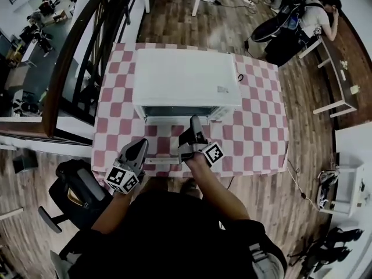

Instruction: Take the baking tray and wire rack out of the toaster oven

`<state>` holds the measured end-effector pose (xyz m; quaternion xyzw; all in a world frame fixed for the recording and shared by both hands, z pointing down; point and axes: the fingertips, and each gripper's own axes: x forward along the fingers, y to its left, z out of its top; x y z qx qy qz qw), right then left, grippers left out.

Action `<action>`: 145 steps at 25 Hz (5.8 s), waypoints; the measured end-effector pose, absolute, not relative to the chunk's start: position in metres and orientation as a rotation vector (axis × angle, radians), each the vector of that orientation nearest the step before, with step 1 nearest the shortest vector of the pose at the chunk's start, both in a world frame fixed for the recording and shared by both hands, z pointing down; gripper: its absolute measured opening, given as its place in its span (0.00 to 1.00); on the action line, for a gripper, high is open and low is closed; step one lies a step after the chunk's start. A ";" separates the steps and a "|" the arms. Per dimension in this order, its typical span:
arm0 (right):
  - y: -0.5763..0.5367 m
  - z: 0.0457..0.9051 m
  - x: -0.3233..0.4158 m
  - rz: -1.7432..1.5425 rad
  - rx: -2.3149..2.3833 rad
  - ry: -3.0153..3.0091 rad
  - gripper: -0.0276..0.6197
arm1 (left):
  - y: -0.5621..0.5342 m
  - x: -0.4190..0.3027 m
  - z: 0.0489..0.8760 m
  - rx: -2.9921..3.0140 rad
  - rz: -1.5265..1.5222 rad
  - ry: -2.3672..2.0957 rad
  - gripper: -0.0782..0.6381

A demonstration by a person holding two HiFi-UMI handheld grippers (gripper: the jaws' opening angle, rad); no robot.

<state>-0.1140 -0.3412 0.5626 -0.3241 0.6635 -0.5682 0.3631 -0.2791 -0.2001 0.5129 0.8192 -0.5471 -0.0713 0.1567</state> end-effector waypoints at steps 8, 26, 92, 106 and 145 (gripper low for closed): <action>-0.373 0.600 -0.152 -1.516 -0.983 1.646 0.31 | -0.223 -0.314 0.525 2.353 -0.228 -1.491 0.10; -0.426 0.632 -0.192 -1.527 -1.045 1.688 0.29 | -0.227 -0.344 0.543 2.293 -0.253 -1.439 0.10; -0.131 0.624 0.046 -1.510 -1.257 1.370 0.16 | -0.271 -0.171 0.539 2.591 -0.083 -0.909 0.10; -0.171 0.619 0.206 -1.320 -1.310 1.299 0.16 | -0.280 -0.054 0.525 2.651 -0.092 -0.748 0.10; -0.527 0.713 0.301 -1.582 -1.268 1.417 0.17 | -0.327 0.004 0.530 2.401 -0.025 -1.366 0.10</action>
